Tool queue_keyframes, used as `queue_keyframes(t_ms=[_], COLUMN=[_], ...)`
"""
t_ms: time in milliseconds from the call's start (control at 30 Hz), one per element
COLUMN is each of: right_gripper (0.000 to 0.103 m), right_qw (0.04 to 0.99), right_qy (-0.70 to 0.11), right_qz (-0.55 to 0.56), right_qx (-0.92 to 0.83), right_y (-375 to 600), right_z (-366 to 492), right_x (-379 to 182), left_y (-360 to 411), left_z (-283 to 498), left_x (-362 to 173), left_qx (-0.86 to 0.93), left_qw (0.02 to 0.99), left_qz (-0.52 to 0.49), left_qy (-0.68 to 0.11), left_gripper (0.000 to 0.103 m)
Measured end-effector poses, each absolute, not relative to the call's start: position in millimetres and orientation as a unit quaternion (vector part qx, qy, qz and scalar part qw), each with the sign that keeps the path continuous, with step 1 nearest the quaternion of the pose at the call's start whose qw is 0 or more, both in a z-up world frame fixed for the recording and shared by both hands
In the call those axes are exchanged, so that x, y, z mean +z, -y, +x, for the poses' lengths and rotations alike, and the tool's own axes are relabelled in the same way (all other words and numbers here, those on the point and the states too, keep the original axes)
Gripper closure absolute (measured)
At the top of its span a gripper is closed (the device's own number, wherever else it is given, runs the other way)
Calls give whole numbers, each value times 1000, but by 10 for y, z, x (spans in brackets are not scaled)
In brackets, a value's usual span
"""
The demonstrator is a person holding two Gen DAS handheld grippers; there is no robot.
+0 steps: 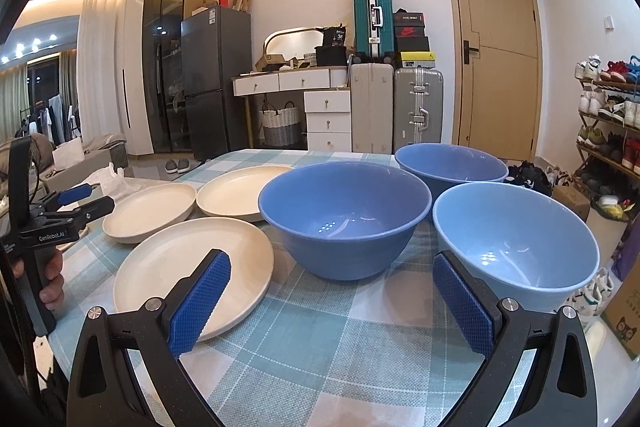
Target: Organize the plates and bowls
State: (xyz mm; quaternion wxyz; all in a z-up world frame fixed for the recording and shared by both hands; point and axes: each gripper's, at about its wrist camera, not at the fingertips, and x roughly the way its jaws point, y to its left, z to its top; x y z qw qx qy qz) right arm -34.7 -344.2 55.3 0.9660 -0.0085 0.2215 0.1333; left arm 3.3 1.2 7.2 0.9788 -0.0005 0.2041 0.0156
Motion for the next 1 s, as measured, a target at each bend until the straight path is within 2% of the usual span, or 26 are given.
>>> queue_keyframes(t_ms=[700,1000], right_gripper=[0,0], right_qw=[954,943], right_qy=[-251,-274], right_qz=[-17,-26], right_qx=[160,187], right_y=[2951,2664], right_z=[-365,-266], right_x=[1388,1559], left_y=[-270,-372], left_z=[-332,-318], left_x=[729,931], left_qx=[44,50], left_qw=[976,970], left_qz=[-29,-41], left_qy=[-212,-234], left_gripper=[2,2])
